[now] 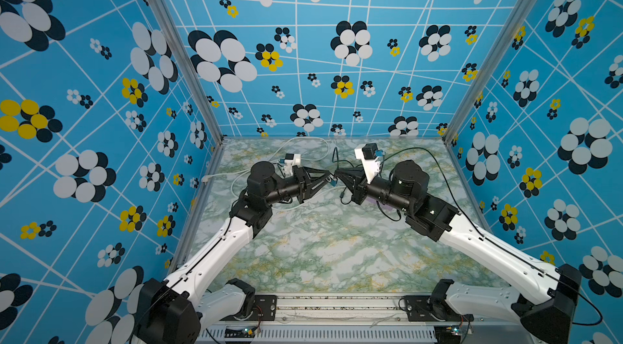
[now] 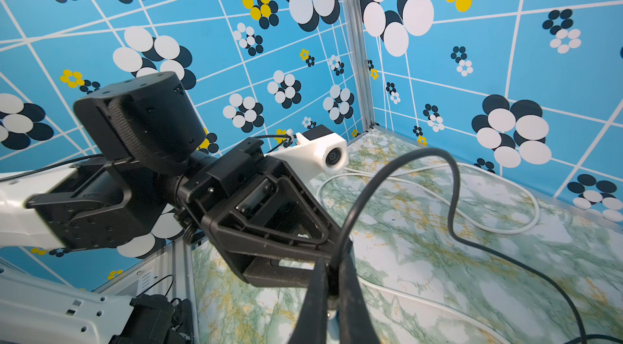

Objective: Charge mp3
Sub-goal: Insert the charging cable into the MP3 player.

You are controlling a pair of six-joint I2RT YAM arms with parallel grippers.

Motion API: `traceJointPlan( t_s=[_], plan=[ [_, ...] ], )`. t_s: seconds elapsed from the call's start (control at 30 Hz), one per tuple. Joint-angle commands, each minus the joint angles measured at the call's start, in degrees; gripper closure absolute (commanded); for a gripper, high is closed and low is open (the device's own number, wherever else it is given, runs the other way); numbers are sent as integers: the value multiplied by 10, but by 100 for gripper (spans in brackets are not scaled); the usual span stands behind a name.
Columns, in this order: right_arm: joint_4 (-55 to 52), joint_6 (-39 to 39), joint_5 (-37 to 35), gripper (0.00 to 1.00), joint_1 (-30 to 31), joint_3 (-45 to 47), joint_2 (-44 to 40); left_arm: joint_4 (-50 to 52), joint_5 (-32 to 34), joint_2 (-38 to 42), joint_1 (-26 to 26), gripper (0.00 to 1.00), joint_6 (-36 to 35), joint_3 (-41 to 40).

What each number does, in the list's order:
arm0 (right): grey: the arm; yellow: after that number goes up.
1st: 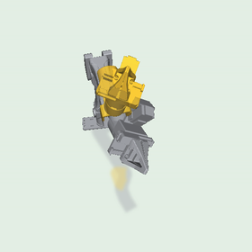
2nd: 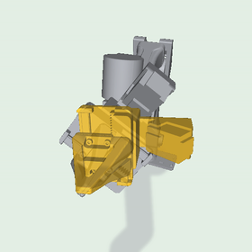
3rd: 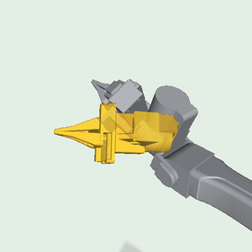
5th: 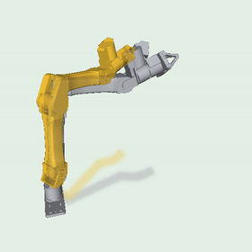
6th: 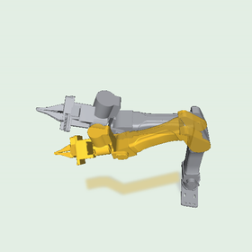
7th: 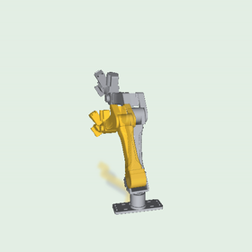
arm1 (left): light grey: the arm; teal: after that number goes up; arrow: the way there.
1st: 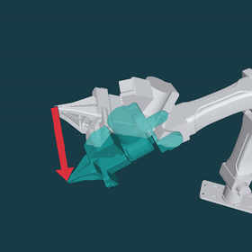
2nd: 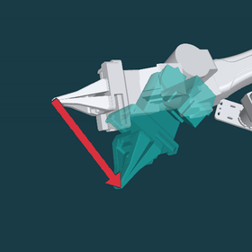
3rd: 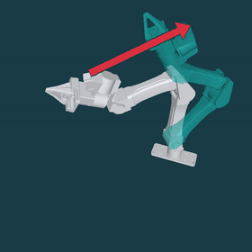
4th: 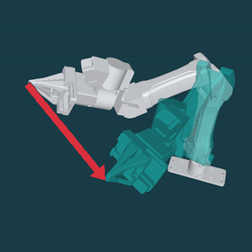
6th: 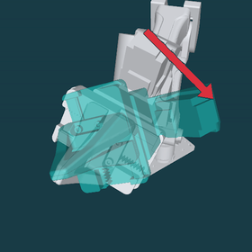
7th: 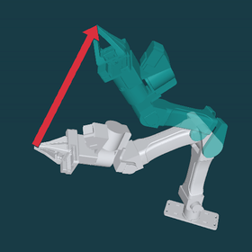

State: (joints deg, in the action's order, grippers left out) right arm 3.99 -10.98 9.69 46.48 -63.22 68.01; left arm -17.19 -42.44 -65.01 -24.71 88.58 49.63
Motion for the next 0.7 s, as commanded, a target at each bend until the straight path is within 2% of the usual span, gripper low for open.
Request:
traceJointPlan(
  t_s=[0.0,0.67],
  plan=[
    [-35,2,-4,100,8,20,3,-57,4,9,6,100,5,5],
    [-62,38,2,100,21,21,16,-81,7,8,7,100,13,9]
  ],
)
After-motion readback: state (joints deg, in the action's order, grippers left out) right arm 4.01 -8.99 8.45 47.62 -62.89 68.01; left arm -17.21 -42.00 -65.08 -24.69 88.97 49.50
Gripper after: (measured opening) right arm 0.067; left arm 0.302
